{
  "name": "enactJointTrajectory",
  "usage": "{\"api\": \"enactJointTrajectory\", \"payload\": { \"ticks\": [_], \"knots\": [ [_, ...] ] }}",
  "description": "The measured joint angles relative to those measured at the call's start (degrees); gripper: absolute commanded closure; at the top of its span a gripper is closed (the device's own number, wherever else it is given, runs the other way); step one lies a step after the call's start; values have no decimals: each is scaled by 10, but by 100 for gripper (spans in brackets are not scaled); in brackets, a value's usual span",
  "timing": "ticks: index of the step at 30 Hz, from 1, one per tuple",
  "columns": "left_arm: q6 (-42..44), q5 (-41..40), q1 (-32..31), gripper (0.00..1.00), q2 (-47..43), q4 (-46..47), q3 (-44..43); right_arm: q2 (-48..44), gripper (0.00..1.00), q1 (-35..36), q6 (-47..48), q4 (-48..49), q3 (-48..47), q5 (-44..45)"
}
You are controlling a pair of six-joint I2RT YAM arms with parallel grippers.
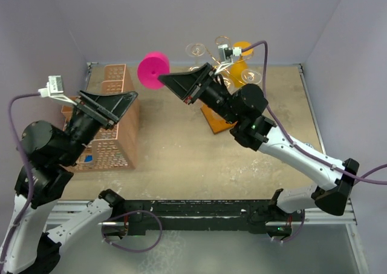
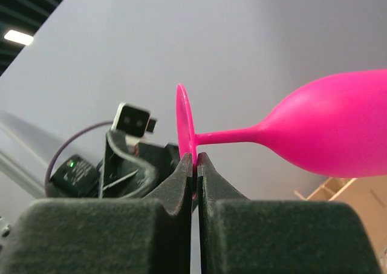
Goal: Place the wine glass upside down on the wine glass rack
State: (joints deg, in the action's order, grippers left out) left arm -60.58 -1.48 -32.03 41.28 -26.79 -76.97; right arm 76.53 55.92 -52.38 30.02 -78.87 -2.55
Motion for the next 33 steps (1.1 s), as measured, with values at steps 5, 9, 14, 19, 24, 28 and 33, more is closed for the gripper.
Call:
{"api": "enactJointTrajectory", "payload": {
  "ticks": [5, 9, 14, 19, 24, 28, 33],
  "knots": [
    [17, -32, 0, 45, -30, -20, -23, 34, 100, -40, 11, -3, -62, -17],
    [24, -40, 0, 45, -41, -22, -23, 66, 100, -97, 15, -5, -103, -37],
    [27, -41, 0, 45, -38, -31, -22, 102, 100, -172, 13, -6, -132, -47],
    [26, -34, 0, 45, -35, -33, -12, 136, 100, -239, 0, -9, -157, -47],
    [20, -30, 0, 45, -35, -35, 10, 180, 100, -283, -13, -43, -208, -42],
    [11, -26, 0, 45, -34, -37, 24, 195, 100, -301, -19, -70, -217, -34],
    [1, -21, 0, 45, -32, -37, 29, 215, 100, -316, -21, -79, -226, -38]
  ]
}}
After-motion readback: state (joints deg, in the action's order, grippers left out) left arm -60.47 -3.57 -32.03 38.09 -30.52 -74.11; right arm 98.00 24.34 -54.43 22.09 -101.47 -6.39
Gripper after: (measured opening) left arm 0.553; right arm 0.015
